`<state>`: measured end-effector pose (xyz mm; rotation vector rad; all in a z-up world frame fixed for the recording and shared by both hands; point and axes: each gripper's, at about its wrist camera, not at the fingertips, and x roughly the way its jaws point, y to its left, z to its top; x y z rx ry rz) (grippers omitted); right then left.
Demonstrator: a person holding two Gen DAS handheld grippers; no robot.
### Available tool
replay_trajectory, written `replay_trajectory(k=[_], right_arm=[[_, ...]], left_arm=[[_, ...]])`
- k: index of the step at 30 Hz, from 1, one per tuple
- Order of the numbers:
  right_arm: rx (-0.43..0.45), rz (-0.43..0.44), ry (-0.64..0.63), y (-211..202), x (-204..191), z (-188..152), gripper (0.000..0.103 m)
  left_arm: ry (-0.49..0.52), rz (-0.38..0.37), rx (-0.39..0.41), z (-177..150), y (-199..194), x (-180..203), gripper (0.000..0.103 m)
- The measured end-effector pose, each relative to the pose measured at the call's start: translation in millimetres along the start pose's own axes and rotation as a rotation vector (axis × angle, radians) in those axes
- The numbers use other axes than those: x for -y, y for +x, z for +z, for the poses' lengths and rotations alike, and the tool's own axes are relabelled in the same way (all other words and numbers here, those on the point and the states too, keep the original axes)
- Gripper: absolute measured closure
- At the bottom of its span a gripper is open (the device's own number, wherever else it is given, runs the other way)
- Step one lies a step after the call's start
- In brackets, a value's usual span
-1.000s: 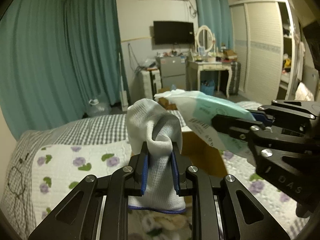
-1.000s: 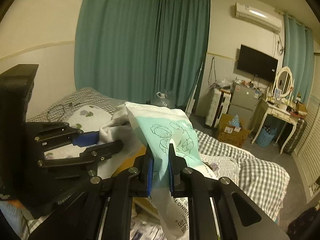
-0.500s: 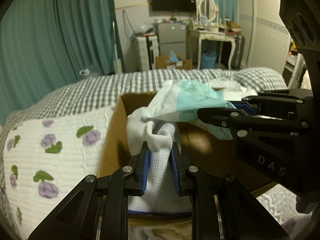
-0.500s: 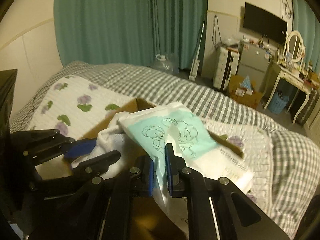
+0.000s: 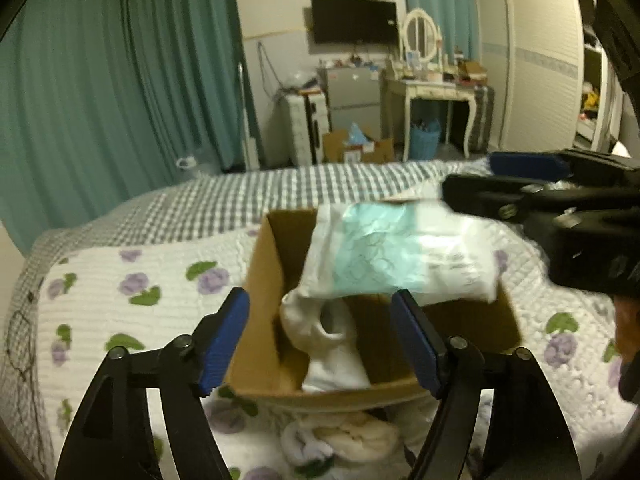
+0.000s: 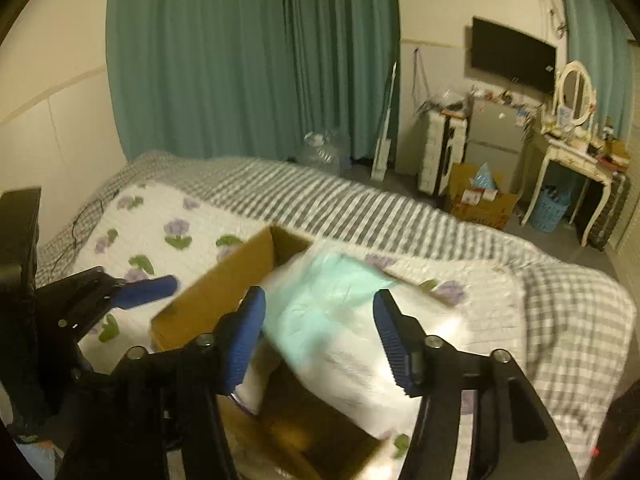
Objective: Organize soft objects
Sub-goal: 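Carry the sock with the left tool into the box while the right tool drops the towel pack in, then grasp the black-and-white floral tissue paper pack with the left tool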
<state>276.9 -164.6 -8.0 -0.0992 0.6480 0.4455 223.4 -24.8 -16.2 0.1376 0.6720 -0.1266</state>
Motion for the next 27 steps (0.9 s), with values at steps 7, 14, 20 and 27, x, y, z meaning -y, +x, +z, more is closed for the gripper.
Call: replay_trajectory(k=[7, 14, 20, 27], right_arm=[[0.077, -0.071, -0.019, -86, 5, 5, 0.012], [0.047, -0.073, -0.049, -134, 15, -22, 0.008], [-0.084, -0.073, -0.051, -115, 38, -70, 0.008], [-0.181, -0.062, -0.029, -92, 59, -111, 0.008]], left_arm=[[-0.045, 0.049, 0.030, -5, -51, 6, 0.005], [-0.113, 0.055, -0.020, -30, -62, 26, 0.005], [-0.176, 0.007, -0.105, -60, -46, 53, 0.005], [-0.173, -0.087, -0.274, -97, -4, 93, 0.005]])
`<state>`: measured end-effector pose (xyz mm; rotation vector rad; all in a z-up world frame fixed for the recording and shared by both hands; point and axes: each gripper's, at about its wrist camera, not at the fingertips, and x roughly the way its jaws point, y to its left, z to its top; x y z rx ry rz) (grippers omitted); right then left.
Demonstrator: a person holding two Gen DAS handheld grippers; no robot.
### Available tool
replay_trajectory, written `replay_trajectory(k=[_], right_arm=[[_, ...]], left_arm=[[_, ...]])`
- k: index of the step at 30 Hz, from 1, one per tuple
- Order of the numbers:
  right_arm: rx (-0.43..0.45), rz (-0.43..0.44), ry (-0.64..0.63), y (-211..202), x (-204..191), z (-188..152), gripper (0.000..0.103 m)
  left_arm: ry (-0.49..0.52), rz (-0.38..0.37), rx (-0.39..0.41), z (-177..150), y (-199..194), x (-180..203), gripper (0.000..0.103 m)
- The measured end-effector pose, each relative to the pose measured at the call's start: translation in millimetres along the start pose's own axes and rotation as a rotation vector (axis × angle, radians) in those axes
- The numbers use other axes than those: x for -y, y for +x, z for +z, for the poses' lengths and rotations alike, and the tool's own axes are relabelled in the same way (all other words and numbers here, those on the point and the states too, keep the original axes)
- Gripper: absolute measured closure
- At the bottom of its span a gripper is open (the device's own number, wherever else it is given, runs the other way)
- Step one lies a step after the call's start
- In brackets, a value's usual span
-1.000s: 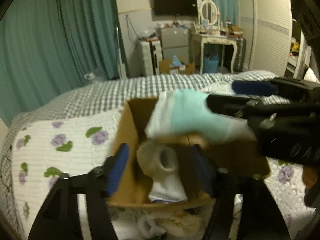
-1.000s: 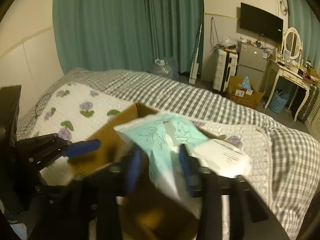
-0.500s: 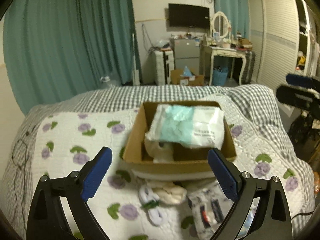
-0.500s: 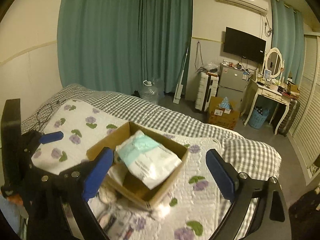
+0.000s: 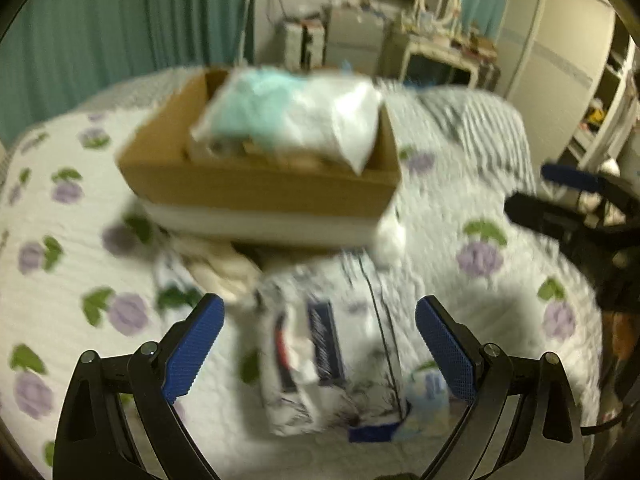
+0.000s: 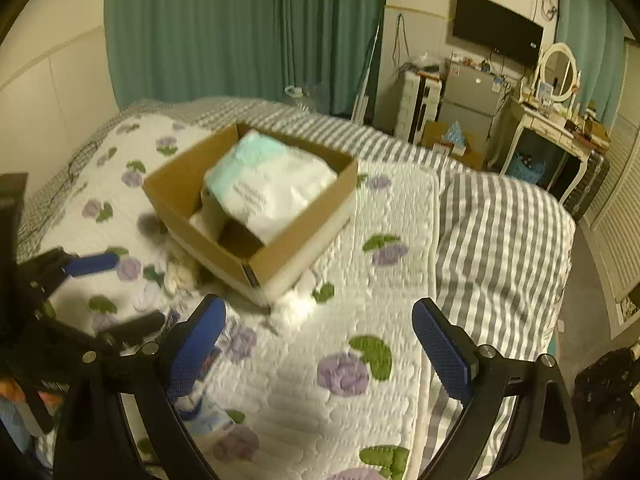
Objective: Organize soft objects
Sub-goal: 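Grasp the black-and-white floral tissue paper pack with the left tool, then grasp the white crumpled cloth with the right tool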
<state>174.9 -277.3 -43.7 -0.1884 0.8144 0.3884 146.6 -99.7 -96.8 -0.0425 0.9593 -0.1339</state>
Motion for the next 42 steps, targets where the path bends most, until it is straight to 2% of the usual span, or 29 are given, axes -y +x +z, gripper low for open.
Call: replay_trajectory(k=[5, 10, 11, 13, 16, 20, 25, 33, 36, 40, 42], right_arm=[[-0.024, 0.006, -0.009, 15, 0, -10, 0.008], [-0.039, 0.024, -0.008, 30, -4, -13, 0.008], [-0.042, 0.023, -0.012, 32, -5, -14, 0.008], [-0.051, 0.024, -0.020, 38, -7, -14, 0.008], [-0.068, 0.025, -0.032, 47, -8, -16, 0.008], [-0.095, 0.030, -0.084, 63, -12, -13, 0.009], [-0.157, 0.066, -0.190, 97, -21, -9, 0.021], [-0.275, 0.145, -0.261, 153, -34, 1, 0.039], [-0.323, 0.161, -0.263, 170, -35, 1, 0.045], [-0.332, 0.153, -0.274, 174, -38, 0, 0.056], [-0.324, 0.148, -0.285, 171, -40, 0, 0.067]], left_arm=[[-0.016, 0.054, -0.107, -14, 33, 2, 0.005], [-0.060, 0.058, -0.187, -25, 60, -7, 0.007], [-0.069, 0.040, -0.185, -26, 61, -8, 0.017], [-0.070, 0.007, -0.170, -27, 57, -10, 0.018], [-0.021, 0.035, -0.101, -25, 41, -10, 0.018], [-0.012, 0.055, -0.030, -17, 19, -19, 0.018], [-0.014, 0.127, 0.014, -8, 11, -40, 0.018], [-0.032, 0.195, -0.001, -5, 24, -61, 0.018], [-0.042, 0.198, -0.014, -5, 30, -67, 0.018], [-0.050, 0.196, -0.021, -8, 29, -72, 0.018], [-0.052, 0.188, -0.017, -7, 27, -72, 0.018]])
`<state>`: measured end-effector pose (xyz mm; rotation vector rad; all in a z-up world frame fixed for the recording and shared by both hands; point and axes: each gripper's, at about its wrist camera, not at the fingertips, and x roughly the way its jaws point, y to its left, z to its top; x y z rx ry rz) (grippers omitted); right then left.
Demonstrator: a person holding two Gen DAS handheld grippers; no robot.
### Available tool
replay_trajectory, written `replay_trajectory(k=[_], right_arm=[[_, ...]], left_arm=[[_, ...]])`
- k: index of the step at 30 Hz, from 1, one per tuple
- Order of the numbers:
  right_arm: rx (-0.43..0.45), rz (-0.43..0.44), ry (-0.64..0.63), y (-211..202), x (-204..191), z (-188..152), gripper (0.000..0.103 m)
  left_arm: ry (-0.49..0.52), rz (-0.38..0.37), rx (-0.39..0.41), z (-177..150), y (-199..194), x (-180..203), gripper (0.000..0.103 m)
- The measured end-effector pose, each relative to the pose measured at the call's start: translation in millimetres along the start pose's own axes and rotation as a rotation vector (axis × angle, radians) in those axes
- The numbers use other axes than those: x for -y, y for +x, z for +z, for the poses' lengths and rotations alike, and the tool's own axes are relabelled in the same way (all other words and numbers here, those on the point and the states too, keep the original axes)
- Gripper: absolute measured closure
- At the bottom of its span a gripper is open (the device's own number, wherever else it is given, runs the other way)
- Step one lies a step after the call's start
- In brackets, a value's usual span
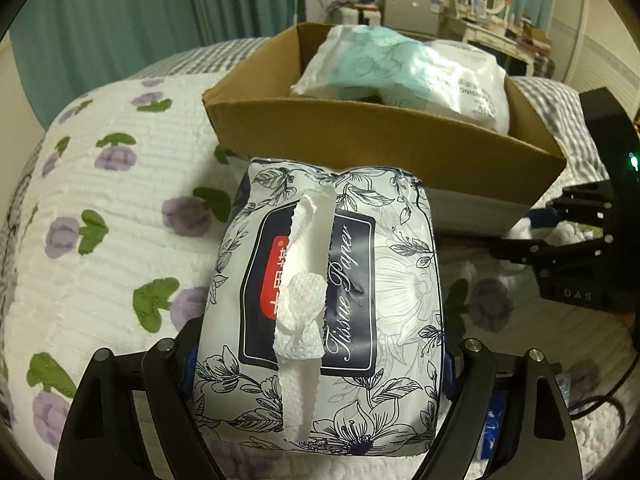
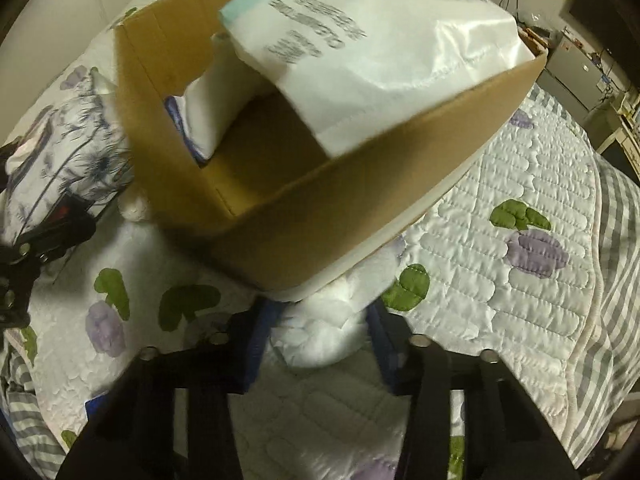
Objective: Organize soft objects
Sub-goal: 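Grasp the white crumpled cloth with the right tool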
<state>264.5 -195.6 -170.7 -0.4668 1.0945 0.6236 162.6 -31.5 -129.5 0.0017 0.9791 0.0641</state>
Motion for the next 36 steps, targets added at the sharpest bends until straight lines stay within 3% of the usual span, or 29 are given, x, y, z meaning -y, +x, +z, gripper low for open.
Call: replay_trajectory(k=[2, 6, 14, 20, 30, 36], right_arm=[[-0.006, -0.027, -0.013, -4, -4, -3, 0.074], [0.002, -0.065, -0.020, -19, -10, -9, 0.077], [0.086, -0.137, -0.021, -78, -26, -24, 0.079], [0.183, -0.160, -0.032, -127, -51, -17, 0.079], [0.345, -0.184, 0.016, -181, -61, 29, 0.079], [0.397, -0.176, 0.081, -178, -42, 66, 0.079]], left_arm=[[0.000, -0.007, 0.005, 1, -3, 1, 0.018], [0.006, -0.027, 0.029, 2, -15, 2, 0.018], [0.013, -0.052, 0.105, 8, -50, -1, 0.018], [0.014, -0.067, 0.159, 16, -75, -4, 0.018], [0.045, -0.087, 0.252, 60, -94, -8, 0.018], [0.070, -0.106, 0.271, 102, -76, -8, 0.018]])
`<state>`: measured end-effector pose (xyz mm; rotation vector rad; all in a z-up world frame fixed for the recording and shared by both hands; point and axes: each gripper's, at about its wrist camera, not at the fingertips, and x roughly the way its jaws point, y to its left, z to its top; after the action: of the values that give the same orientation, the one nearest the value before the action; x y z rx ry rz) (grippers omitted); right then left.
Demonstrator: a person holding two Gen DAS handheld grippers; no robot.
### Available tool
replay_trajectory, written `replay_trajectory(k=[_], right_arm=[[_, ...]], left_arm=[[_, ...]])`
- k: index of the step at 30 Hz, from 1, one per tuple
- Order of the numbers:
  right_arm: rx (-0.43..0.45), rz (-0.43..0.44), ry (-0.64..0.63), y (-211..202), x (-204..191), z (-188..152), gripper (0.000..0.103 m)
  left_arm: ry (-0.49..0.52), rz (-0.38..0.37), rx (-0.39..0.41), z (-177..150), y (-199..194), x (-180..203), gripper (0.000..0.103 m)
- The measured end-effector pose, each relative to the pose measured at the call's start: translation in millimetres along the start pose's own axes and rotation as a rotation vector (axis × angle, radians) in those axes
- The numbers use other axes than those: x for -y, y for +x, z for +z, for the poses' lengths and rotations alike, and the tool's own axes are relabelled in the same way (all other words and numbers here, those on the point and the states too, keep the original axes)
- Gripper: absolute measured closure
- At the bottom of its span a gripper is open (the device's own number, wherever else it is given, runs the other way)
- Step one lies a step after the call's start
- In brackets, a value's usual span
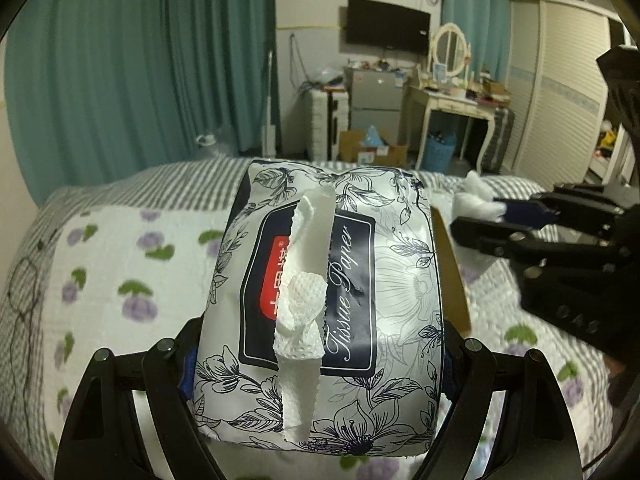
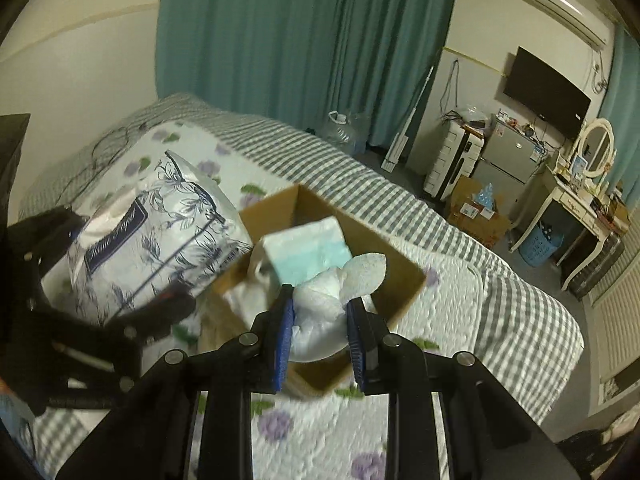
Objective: Organize soft objects
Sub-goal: 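Grasp the white crumpled cloth with the right tool, then lower the tissue pack into the box with the left tool while the right tool drops the cloth in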
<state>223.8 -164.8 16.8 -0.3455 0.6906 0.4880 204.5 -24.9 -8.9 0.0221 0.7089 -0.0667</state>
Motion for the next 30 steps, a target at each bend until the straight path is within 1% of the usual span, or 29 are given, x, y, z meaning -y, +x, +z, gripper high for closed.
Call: replay_trajectory(k=[2, 5, 10, 12, 15, 17, 19, 21, 22, 25, 26, 29, 30], right_arm=[[0.001, 0.000, 0.028, 13, 7, 7, 0.079], [-0.003, -0.002, 0.073, 40, 21, 16, 0.079], [-0.021, 0.001, 0.133, 83, 42, 18, 0.078], [-0.035, 0.008, 0.155, 101, 50, 16, 0.078], [-0.044, 0.005, 0.165, 119, 56, 11, 0.076], [-0.039, -0.001, 0.177, 125, 61, 8, 0.074], [-0.034, -0.006, 0.195, 128, 66, 7, 0.066], [-0.023, -0.027, 0.214, 125, 72, 6, 0.046], [-0.018, -0.035, 0.220, 122, 74, 6, 0.044], [0.001, -0.059, 0.228, 105, 80, 7, 0.036], [0.008, -0.073, 0.228, 96, 81, 8, 0.031], [0.027, -0.103, 0.230, 68, 82, 12, 0.026], [0.031, -0.113, 0.229, 57, 82, 14, 0.022]], left_arm=[[0.007, -0.002, -0.002, 8, 12, -2, 0.018], [0.006, 0.000, -0.027, 18, 39, -6, 0.018], [0.012, 0.007, -0.067, 25, 85, -8, 0.018], [0.010, -0.006, -0.080, 26, 97, -7, 0.018], [0.023, -0.028, -0.082, 27, 107, -2, 0.017], [0.036, -0.028, -0.076, 28, 108, 4, 0.017], [0.039, -0.025, -0.076, 29, 109, 3, 0.016], [0.030, -0.026, -0.072, 31, 104, 4, 0.012], [0.026, -0.025, -0.063, 32, 101, 4, 0.010], [0.040, -0.005, -0.026, 38, 81, 6, 0.009], [0.041, -0.001, -0.020, 41, 75, 6, 0.009], [0.035, -0.002, 0.005, 47, 49, 3, 0.009], [0.035, -0.002, 0.019, 49, 36, 1, 0.009]])
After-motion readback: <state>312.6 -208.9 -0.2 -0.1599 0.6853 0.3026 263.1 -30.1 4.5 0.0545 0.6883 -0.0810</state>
